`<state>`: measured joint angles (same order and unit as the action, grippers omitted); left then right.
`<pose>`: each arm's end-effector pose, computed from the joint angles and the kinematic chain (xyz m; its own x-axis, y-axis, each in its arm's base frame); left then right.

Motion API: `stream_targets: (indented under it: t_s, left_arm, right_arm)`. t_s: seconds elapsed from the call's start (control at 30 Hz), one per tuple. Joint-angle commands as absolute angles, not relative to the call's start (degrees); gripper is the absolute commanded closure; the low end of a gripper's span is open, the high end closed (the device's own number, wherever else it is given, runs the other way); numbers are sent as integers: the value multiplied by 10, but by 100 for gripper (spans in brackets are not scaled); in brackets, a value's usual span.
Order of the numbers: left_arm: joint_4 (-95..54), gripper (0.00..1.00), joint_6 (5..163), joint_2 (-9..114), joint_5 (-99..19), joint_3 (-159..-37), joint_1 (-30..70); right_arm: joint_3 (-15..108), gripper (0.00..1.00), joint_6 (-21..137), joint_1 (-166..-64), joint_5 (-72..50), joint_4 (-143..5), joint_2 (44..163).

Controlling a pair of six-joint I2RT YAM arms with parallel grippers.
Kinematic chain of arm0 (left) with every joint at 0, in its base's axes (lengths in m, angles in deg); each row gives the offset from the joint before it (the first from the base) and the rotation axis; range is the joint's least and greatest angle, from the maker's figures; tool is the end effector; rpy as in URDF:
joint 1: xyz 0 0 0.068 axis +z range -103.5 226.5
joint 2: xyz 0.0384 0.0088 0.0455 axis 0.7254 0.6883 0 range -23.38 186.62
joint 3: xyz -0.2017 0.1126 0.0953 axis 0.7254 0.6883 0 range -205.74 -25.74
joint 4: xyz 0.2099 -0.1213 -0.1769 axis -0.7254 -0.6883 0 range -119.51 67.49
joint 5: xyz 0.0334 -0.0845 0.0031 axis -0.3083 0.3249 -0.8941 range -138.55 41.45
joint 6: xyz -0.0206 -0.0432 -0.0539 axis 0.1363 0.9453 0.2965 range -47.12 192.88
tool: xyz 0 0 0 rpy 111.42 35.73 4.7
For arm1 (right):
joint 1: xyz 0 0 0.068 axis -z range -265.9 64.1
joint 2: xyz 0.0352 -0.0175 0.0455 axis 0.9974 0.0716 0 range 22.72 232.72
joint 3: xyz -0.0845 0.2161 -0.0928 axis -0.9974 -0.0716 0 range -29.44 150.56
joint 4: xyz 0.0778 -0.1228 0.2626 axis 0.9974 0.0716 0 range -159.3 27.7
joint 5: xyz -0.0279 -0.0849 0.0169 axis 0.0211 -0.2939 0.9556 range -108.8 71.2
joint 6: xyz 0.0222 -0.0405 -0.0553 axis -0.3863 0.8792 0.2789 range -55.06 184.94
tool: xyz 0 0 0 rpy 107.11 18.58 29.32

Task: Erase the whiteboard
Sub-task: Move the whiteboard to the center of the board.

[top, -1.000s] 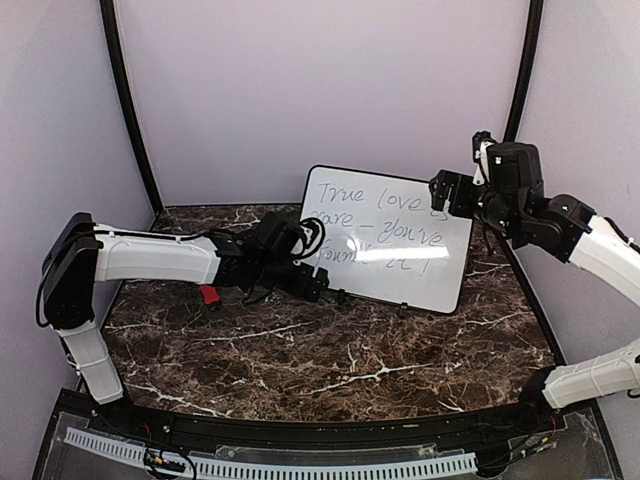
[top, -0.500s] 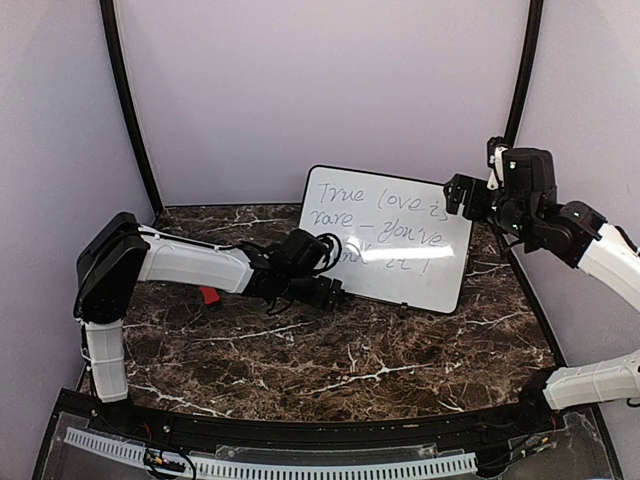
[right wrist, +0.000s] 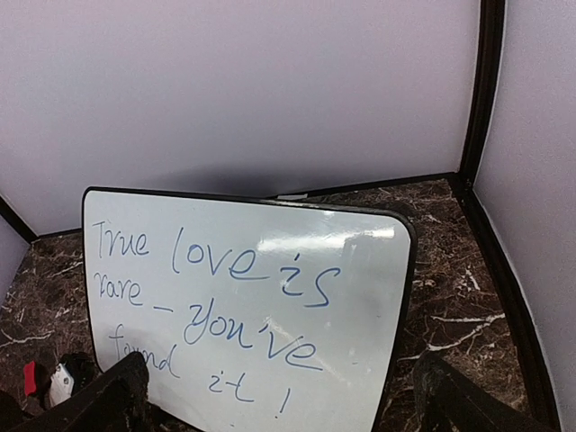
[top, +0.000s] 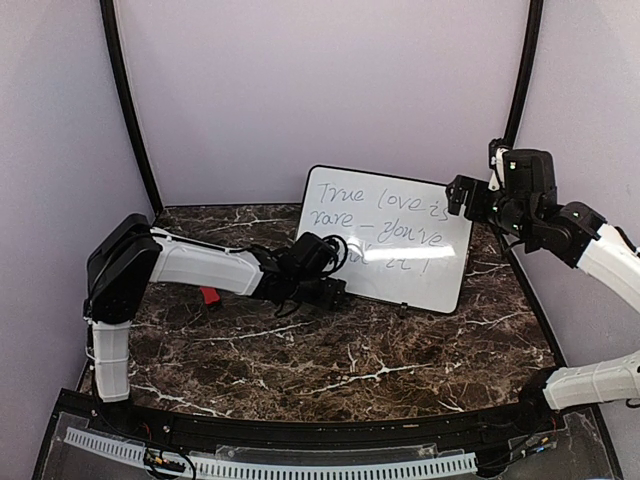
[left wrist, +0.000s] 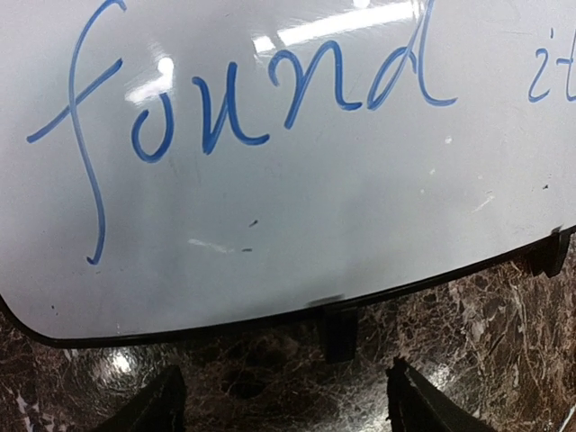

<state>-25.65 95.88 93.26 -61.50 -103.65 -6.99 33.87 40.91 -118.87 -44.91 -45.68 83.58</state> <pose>0.3002 -0.3832 0.1080 -0.6327 0.2149 -0.7439 0.4745 0.8668 -0.1532 0.2702 0.1440 0.3494 -0.3355 0.2183 -0.9164 -0.0087 0.9720 0.2347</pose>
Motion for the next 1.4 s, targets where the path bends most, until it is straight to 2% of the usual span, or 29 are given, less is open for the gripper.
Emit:
stream_targets:
  t_s: [0.0, 0.43, 0.63, 0.93, 1.27, 1.37]
  left_arm:
    - [-253, 25, 970, 943, -619, -1059, -81]
    - [-256, 40, 976, 982, -619, -1094, -85]
    - [-231, 51, 961, 990, -610, -1090, -86]
    - [-196, 59, 930, 998, -592, -1078, -85]
    - [-196, 89, 891, 1000, -587, -1075, -85]
    - [-200, 93, 876, 996, -573, -1067, -86]
  right_arm:
    - [334, 1, 415, -1181, -447, -475, 838]
    - [333, 1, 416, -1177, -445, -478, 833]
    - [330, 1, 417, -1176, -442, -478, 831]
    - [360, 1, 446, -1172, -438, -465, 834]
    - [391, 1, 474, -1168, -435, -444, 835]
    - [395, 1, 477, -1167, -429, -441, 833]
